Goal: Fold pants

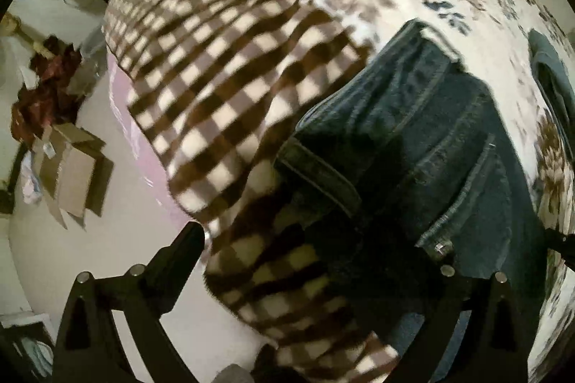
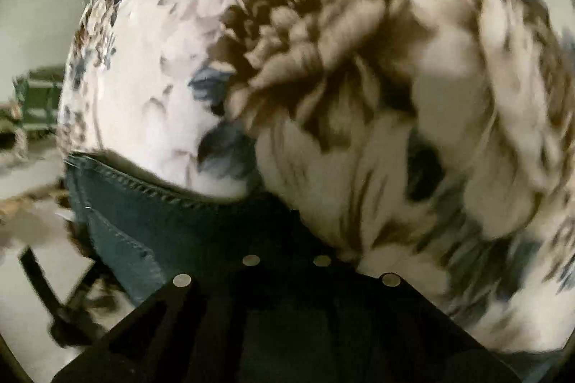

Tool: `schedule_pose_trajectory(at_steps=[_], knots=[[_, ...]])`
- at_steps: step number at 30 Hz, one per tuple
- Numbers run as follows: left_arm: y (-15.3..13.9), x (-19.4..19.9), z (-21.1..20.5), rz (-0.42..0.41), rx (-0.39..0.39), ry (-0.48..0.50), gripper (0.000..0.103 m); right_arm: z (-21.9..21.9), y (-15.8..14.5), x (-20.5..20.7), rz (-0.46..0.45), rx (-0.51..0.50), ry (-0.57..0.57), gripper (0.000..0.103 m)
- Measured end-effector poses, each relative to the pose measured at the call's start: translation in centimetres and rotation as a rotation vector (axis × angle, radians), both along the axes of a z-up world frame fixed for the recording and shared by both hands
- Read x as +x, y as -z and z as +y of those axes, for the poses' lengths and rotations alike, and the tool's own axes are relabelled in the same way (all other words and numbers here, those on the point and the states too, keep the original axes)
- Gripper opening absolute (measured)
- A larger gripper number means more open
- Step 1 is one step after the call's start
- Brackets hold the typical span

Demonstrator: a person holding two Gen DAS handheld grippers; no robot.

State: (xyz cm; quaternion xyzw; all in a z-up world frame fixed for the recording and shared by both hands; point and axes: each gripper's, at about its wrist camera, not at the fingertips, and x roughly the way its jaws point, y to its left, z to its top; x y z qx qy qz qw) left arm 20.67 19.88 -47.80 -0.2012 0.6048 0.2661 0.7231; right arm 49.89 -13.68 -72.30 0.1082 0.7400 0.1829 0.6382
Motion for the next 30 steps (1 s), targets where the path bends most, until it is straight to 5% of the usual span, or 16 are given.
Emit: schedule_pose_trajectory(at_steps=[3, 7, 10, 15, 21, 23, 24, 25, 30], knots=[[-2.9, 0.2, -2.6, -0.018, 0.037, 0.064, 0.1, -4.3, -2.6, -1.6, -0.028, 0.067, 0.074, 0.053], [-6.8, 0.0, -8.9, -0.047, 0.081, 0.193, 0.1, -14.5, -6.9, -6.1, -0.084, 0.067, 0.181, 0.056], [-7.5, -0.1, -15.3, -0.051, 0.069, 0.258, 0.1, -20.6, -7.8, -10.1, -0.086, -0.011, 0.135, 0.058], [-5.5, -1.6, -26.7, -0.02, 0.042, 0.297, 0.1, -30.4, -6.2, -16.0, -0.057, -0.15, -0.03, 0.058], [-1.2, -2.6, -35.9, 0.063, 0.066, 0.281, 0.1, -36.1, -3.4, -19.0, -0.111, -0.217, -0.224, 0.058], [-0.3, -2.7, -37.2, 0.071, 0.067, 0.27, 0.1, -36.8, -2.4, -19.5, -0.129, -0.214, -0.27, 0.045], [0.2, -2.7, -37.8, 0.078, 0.067, 0.272, 0.1, -37.4, -2.1, -20.0, -0.152, -0.203, -0.294, 0.021], [0.6, -2.7, -38.3, 0.087, 0.073, 0.274, 0.1, -37.7, -1.9, -20.2, -0.162, -0.208, -0.304, 0.013], [2.1, -2.6, -39.8, 0.098, 0.08, 0.301, 0.1, -40.7, -3.0, -21.3, -0.256, -0.181, -0.261, 0.003]])
